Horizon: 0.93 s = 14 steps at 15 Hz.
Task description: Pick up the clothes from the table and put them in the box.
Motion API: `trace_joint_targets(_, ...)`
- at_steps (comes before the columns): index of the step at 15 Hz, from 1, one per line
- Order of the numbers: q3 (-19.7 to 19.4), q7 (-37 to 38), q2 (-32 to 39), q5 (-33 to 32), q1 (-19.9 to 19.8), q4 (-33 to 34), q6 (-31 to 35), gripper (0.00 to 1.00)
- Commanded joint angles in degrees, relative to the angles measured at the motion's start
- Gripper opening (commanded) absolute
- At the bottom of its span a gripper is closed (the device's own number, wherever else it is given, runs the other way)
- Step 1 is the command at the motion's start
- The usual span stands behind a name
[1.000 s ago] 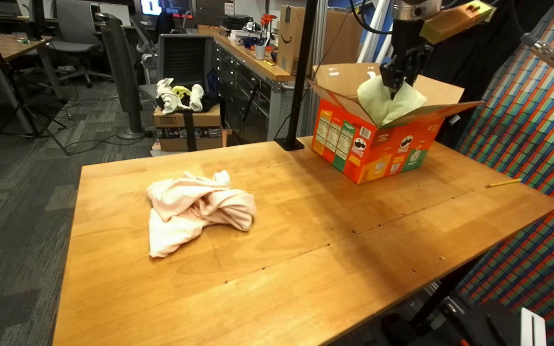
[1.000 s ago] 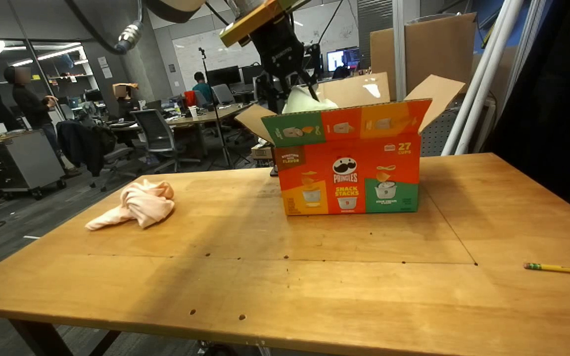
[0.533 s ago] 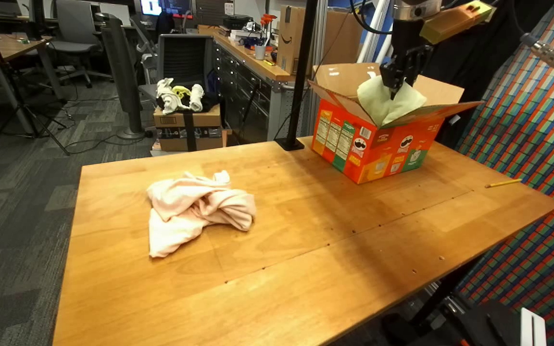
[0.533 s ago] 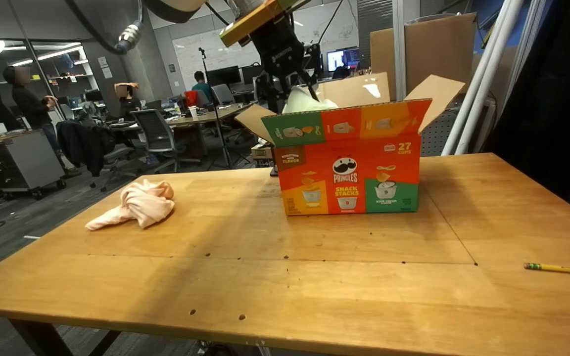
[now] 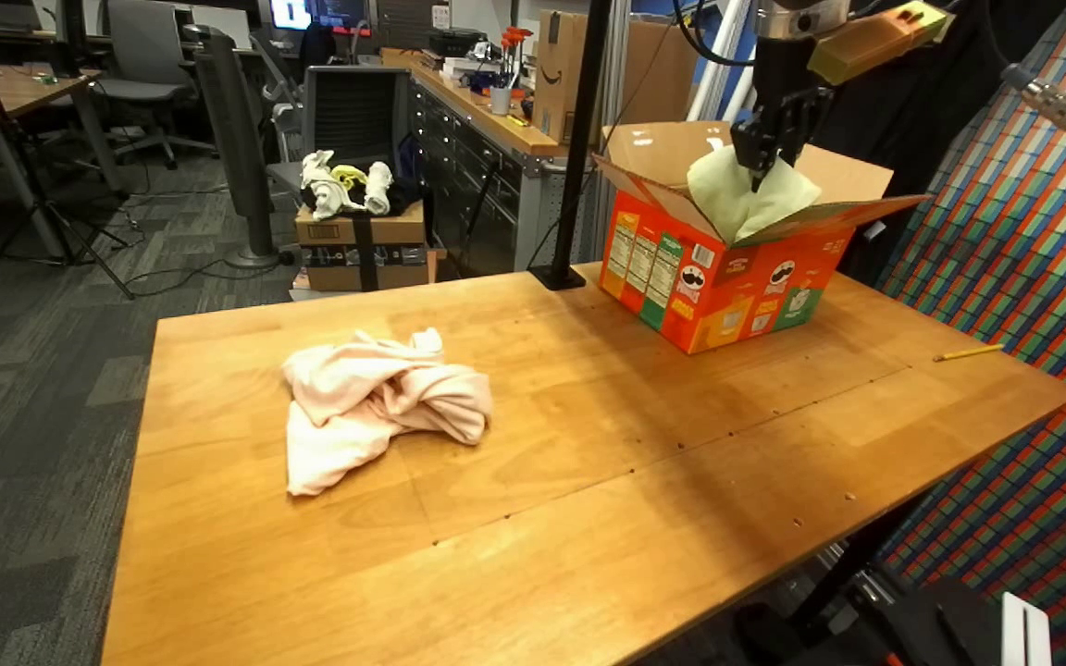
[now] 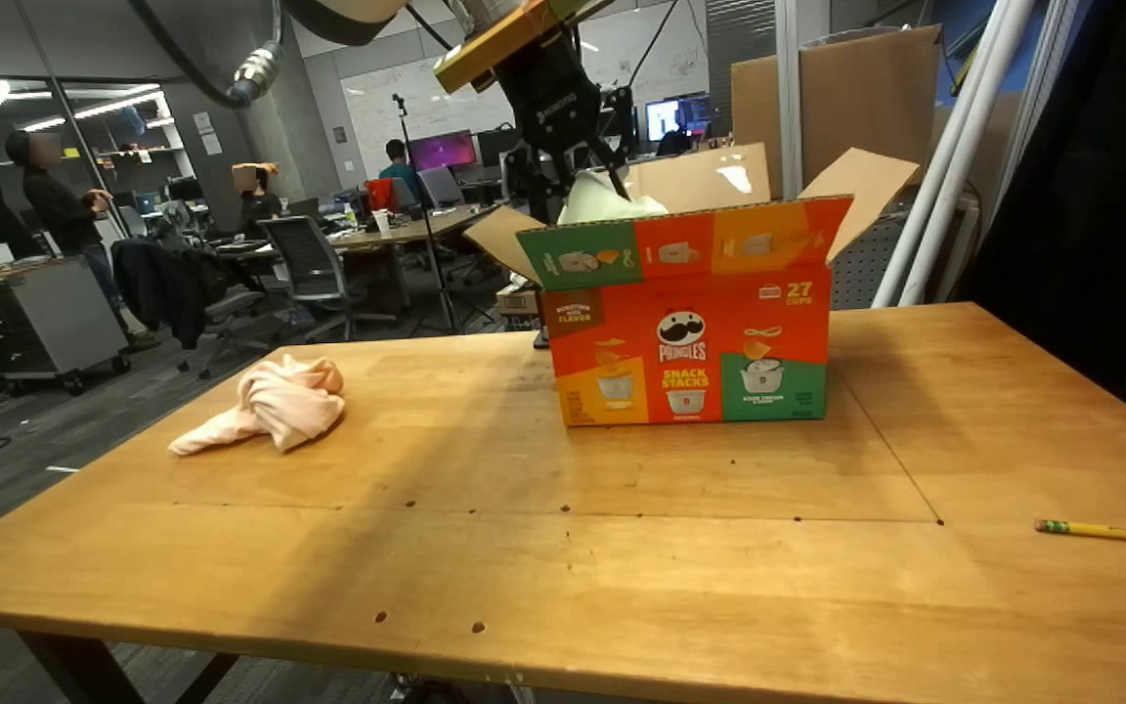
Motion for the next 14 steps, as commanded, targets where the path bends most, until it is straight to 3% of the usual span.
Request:
trace_joint_targets(1,0.04,-0.04,0.01,0.04,-0.02,0.12,-0.15,0.41)
trace_joint_targets(2,0.04,-0.04,0.01,0.04,-0.02,0.12,-0.15,0.41)
trace_joint_targets(3,0.04,-0.04,0.01,0.04,-0.02,0.12,-0.15,0.66)
trace_joint_targets(5,0.12,0.21,0.13,-0.32,0.07,0.01,-0.12,0.72)
trace_joint_targets(9,0.52,0.32,0.45,-0.8,0.42,-0.04,0.23,0.99)
trace_joint_targets(14,2.0,0.65,-1.09,-0.17,1.91,-0.41,0.33,1.0)
